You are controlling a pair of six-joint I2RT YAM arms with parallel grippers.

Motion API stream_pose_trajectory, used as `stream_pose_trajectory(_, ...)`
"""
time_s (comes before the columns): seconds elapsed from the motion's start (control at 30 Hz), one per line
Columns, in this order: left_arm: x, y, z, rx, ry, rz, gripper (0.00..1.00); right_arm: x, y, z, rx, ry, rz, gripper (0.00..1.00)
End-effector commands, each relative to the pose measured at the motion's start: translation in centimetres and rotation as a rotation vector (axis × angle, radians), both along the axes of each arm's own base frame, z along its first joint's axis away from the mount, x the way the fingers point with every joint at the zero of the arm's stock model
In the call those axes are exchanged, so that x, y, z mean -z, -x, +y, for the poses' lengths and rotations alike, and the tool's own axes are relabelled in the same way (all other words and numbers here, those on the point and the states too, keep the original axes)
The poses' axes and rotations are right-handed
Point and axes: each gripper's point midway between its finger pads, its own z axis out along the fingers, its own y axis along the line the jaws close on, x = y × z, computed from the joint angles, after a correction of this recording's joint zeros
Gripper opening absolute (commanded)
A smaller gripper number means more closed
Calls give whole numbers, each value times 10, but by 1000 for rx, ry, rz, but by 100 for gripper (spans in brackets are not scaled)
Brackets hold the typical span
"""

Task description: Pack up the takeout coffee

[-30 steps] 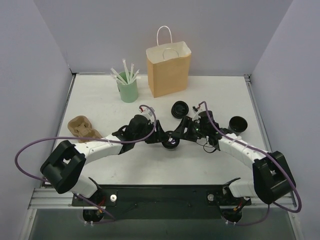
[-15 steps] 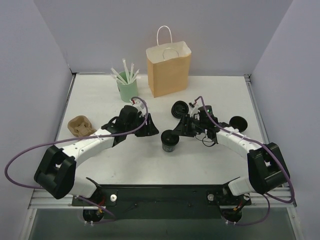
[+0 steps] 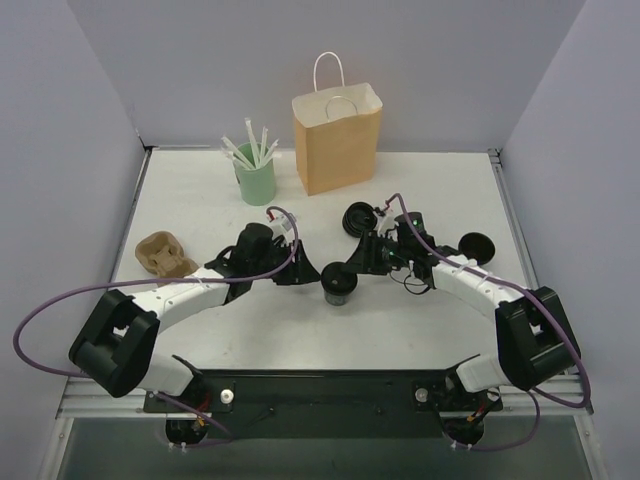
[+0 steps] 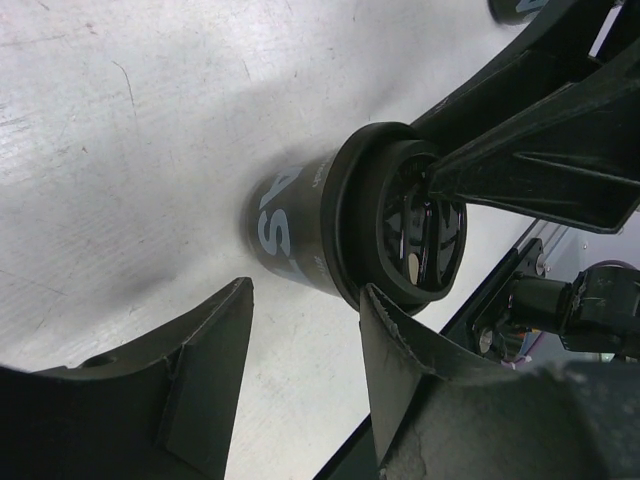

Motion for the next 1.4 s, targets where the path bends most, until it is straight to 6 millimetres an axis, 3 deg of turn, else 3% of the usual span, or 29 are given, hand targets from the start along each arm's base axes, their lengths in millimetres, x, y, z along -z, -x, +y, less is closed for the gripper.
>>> stream_pose_trajectory(0.0,-7,-5,-9,21,56,-44,56,10,12,-11,8,58,6,36)
stream_pose_trajectory(0.13,-13,-2,0,7,32,-65,56,7,15,-19,42,81,-2,33)
stream_pose_trajectory(0.17,-8,0,7,-12,-8,-48,56,7,14,-22,60,93,-9,32)
stream_pose_trajectory(0.23,-18,-1,15,-27,-37,-81,56,4,15,-25,75,92,-21,31)
stream_pose_trajectory(0.27,-10,4,26,-47,-88,-50,56,5,15,-28,89,97,-19,29)
stream_pose_trajectory(0.33,-23,6,36,-57,-98,-87,57,6,16,-34,117,114,-17,29)
stream_pose_trajectory(0.37,-21,11,45,-72,-131,-74,57,6,14,-40,144,126,-21,28)
stream_pose_trajectory(0.5,-47,26,71,-84,-180,-151,58,11,12,-79,286,169,4,27)
stream_pose_trajectory(0.7,-61,53,109,-102,-263,-196,61,10,12,-130,455,176,-15,27)
stream_pose_trajectory(0.87,-80,63,112,-100,-211,-258,61,4,-9,-174,647,118,-36,28)
stream_pose_trajectory(1.13,-76,66,108,-76,-208,-259,61,-12,-38,-224,779,-8,-65,28)
stream_pose_trajectory(1.23,-77,66,108,-75,-204,-269,61,-15,-43,-233,794,-73,-62,28)
stream_pose_trajectory(1.37,-77,66,108,-79,-205,-274,61,-18,-45,-225,767,-146,-82,27)
